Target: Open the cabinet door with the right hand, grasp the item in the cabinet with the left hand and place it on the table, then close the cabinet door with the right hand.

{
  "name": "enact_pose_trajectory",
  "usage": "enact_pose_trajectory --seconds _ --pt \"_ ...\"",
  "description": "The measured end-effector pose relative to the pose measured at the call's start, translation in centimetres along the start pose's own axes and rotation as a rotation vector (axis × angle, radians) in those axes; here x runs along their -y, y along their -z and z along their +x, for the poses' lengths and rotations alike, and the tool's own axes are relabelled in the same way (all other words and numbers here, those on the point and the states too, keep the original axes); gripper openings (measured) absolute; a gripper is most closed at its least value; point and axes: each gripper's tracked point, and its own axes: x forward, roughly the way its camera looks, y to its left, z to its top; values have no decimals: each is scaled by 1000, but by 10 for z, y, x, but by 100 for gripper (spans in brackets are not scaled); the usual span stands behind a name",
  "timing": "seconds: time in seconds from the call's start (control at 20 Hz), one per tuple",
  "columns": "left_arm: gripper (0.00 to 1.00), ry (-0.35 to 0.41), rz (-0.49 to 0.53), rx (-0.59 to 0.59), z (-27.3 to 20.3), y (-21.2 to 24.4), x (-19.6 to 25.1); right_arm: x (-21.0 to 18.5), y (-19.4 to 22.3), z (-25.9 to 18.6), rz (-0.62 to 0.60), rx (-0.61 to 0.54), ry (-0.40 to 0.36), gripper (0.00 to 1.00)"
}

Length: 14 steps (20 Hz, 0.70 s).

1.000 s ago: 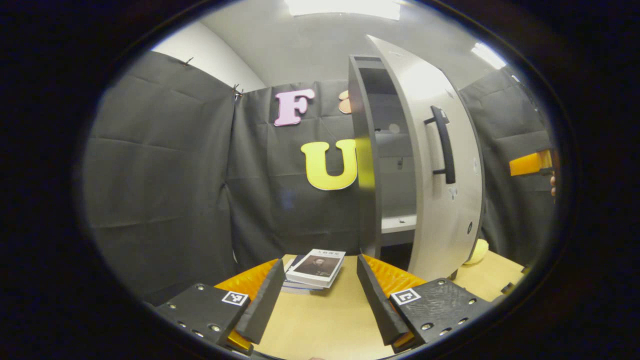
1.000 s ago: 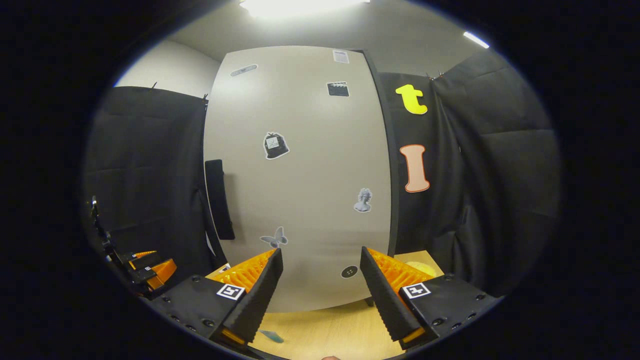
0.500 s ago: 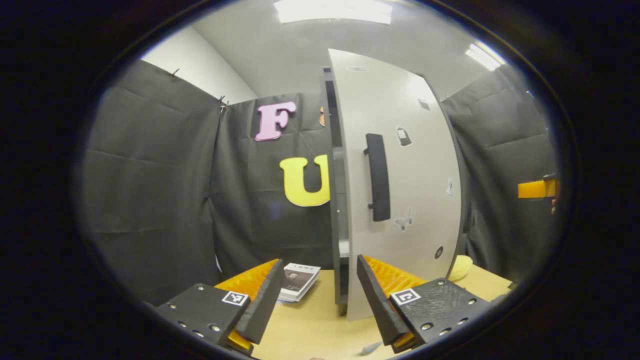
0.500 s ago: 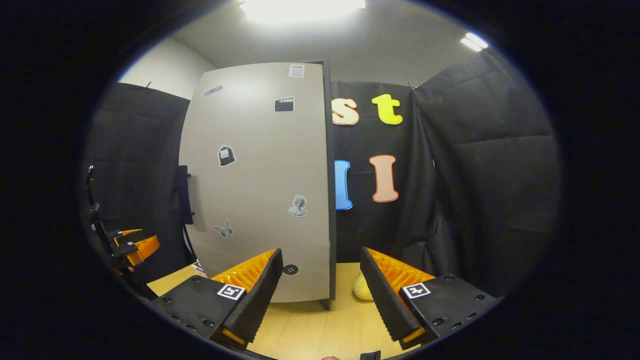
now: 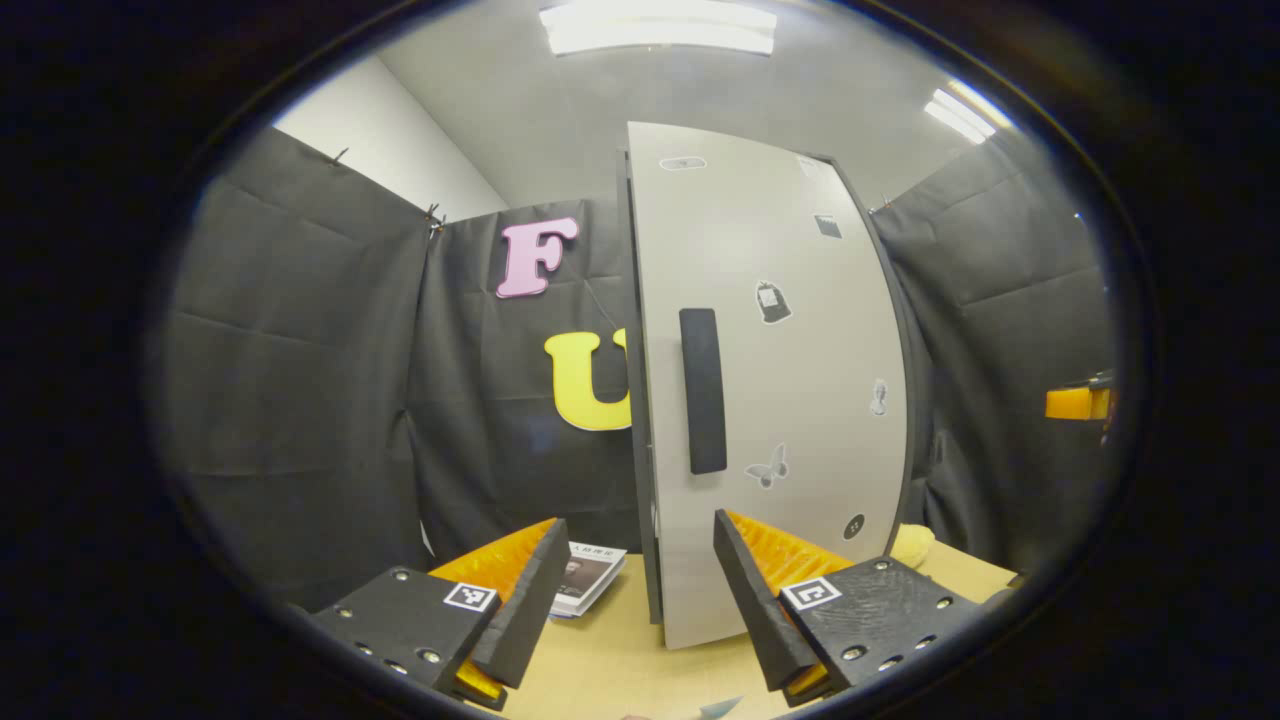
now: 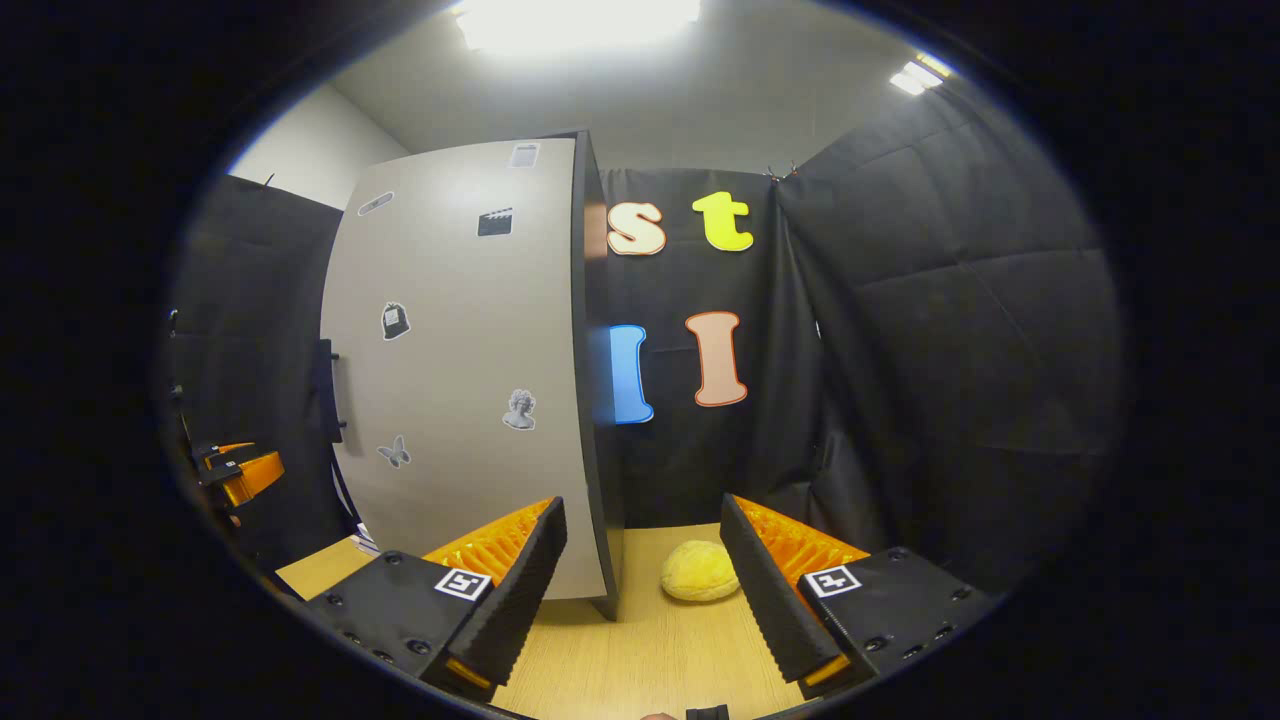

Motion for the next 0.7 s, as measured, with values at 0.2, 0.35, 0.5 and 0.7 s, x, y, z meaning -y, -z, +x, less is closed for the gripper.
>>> enact_pose_trajectory --seconds 0.2,0.35,0.5,0.7 --pt "87 -21 -4 -3 2 0 -3 -2 -2 5 10 12 0 98" --pt "87 -40 -2 -6 5 1 -5 -6 -4 9 6 19 -6 98" --pt "87 -55 10 -1 7 1 -6 -10 -3 10 6 13 -20 98" --pt "87 -68 2 3 8 0 -7 -13 -3 12 -5 14 -22 98"
